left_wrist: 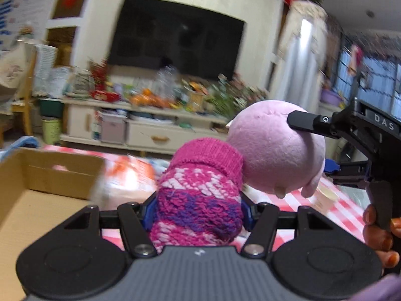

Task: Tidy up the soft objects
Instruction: 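Carry both toys over the cardboard box and open the right gripper to drop the pink plush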

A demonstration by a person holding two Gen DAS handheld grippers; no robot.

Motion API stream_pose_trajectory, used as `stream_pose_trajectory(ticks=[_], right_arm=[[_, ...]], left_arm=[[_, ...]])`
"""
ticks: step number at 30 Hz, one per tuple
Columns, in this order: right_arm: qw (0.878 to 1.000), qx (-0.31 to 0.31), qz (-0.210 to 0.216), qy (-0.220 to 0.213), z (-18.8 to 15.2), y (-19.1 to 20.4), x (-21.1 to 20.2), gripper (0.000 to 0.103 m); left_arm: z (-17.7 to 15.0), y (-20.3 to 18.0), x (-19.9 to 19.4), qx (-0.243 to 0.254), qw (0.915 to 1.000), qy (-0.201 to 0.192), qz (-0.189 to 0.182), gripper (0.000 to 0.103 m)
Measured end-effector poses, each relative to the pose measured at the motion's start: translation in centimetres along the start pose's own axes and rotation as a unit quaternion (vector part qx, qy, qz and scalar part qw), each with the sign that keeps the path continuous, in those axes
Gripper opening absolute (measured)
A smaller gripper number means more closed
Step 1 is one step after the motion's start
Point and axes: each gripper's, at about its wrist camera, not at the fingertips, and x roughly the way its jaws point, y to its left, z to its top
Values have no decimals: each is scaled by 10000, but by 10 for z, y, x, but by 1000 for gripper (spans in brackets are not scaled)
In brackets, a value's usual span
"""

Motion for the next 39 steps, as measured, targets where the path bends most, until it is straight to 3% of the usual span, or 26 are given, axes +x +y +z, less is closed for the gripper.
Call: stream_pose_trajectory(ticks=[5,10,20,33,39], right_arm=[[9980,-375,448,231,6,46,45,103],[9929,-733,770,527,6,89,95,103],[9821,-813,1059,1331,-16,128,186,103],[9692,-909,919,2098,-46,125,183,103],[9671,-1233,721,2104,-48,141,176,103]], left_arm=[[6,36,-24,-304,9970,-403,594,62],[11,76,-37,-634,9876,-642,1287,62],[6,137,-39,-1173,9647,-335,2336,62],[-21,162,-43,-1237,9480,627,2864,62],[-22,162,-44,-1198,9383,766,3151,66]])
